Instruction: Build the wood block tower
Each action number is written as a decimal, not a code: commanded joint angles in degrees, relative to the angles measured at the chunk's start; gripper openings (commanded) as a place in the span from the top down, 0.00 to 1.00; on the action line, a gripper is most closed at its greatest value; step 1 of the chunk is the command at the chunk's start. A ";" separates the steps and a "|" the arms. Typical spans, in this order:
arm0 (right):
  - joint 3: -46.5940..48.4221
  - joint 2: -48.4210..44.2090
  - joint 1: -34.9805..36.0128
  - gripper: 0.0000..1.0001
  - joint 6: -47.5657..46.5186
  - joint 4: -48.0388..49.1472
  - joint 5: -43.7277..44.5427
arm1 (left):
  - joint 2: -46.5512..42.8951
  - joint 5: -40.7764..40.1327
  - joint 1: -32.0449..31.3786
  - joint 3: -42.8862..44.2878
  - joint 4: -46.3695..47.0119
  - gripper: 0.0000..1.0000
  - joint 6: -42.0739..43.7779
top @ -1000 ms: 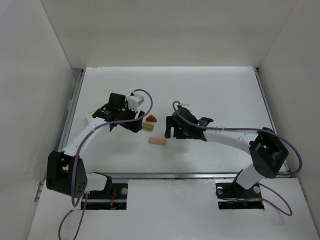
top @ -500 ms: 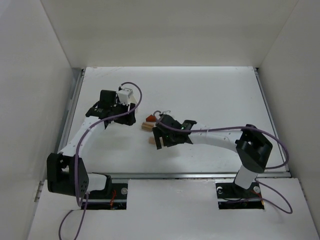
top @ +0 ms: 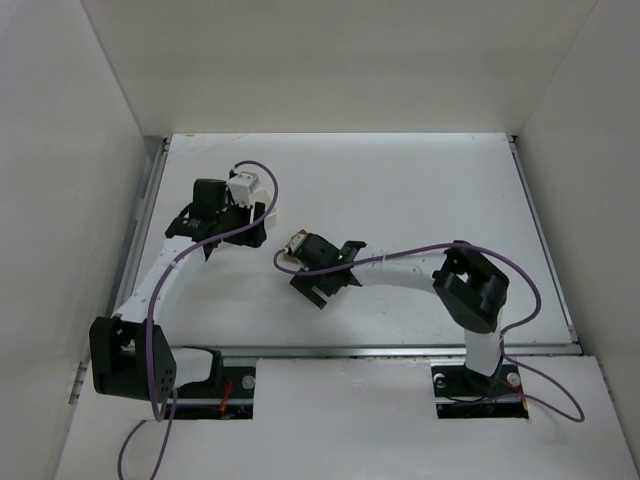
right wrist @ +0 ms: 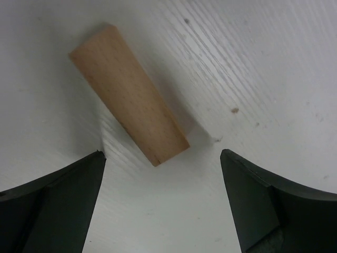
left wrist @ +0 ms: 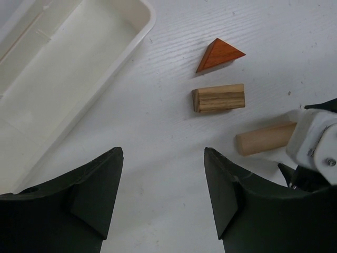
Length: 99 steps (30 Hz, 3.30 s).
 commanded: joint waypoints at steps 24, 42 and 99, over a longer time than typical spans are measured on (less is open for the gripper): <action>6.45 7.10 -1.46 0.77 -18.84 2.27 -12.02 | -2.18 -2.42 0.18 1.93 1.00 0.40 1.08; -8.15 -1.17 -5.32 1.00 -50.03 15.73 -4.36 | -2.71 -3.48 0.18 2.45 -0.06 0.37 3.36; -0.06 3.40 -9.37 0.49 -46.79 7.02 -16.51 | -3.15 -5.06 0.18 2.98 -1.64 0.35 3.36</action>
